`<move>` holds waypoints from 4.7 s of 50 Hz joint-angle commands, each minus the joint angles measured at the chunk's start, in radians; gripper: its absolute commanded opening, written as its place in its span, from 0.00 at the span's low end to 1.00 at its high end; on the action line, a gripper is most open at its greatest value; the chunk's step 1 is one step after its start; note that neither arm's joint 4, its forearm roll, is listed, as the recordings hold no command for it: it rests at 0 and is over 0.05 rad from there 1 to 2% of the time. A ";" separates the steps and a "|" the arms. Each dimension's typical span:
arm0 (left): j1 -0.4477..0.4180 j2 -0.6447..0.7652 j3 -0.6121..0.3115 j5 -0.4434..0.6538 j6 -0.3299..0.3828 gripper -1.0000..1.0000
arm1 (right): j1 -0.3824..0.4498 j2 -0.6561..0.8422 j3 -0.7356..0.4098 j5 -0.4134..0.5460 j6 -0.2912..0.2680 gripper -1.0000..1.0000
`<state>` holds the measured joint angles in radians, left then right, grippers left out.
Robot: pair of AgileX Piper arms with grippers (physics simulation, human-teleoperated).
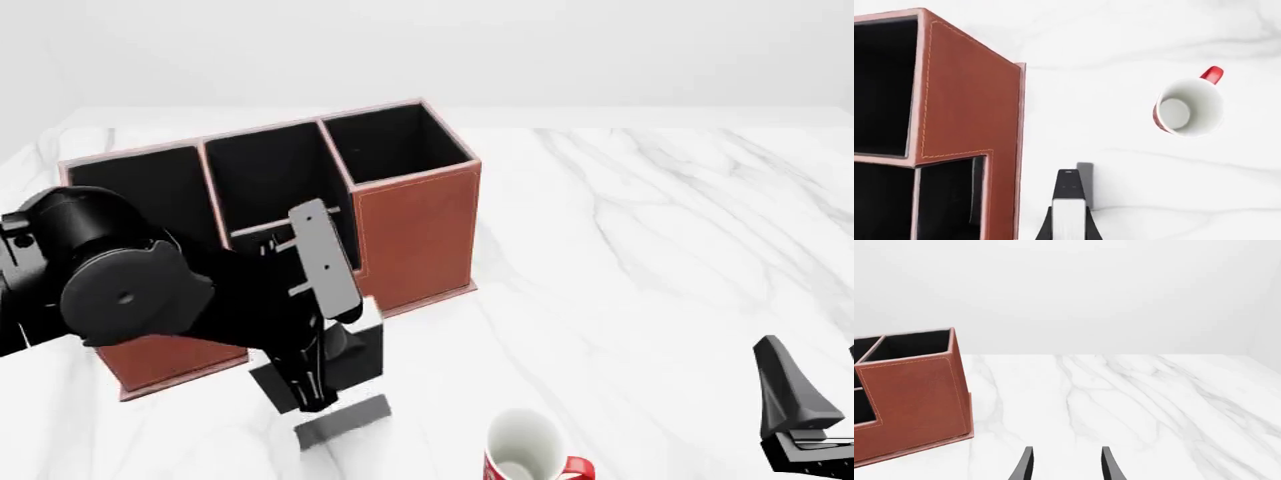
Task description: Pick up the book and place it in the front compartment of the caddy.
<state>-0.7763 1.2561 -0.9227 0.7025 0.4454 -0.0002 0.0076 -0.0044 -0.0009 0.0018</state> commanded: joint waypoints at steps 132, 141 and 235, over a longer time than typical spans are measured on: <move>0.449 0.320 -0.422 -0.185 0.557 0.00 | 0.000 -0.001 0.000 0.001 -0.001 1.00; 0.464 0.355 -0.392 -0.232 0.565 0.00 | 0.000 -0.001 0.000 0.001 -0.001 1.00; 0.478 0.230 -0.286 -0.229 0.548 1.00 | 0.000 -0.001 0.000 0.001 0.000 1.00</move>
<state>-0.2899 1.5817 -1.2756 0.4406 1.0143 0.0000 0.0074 -0.0053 0.0002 0.0018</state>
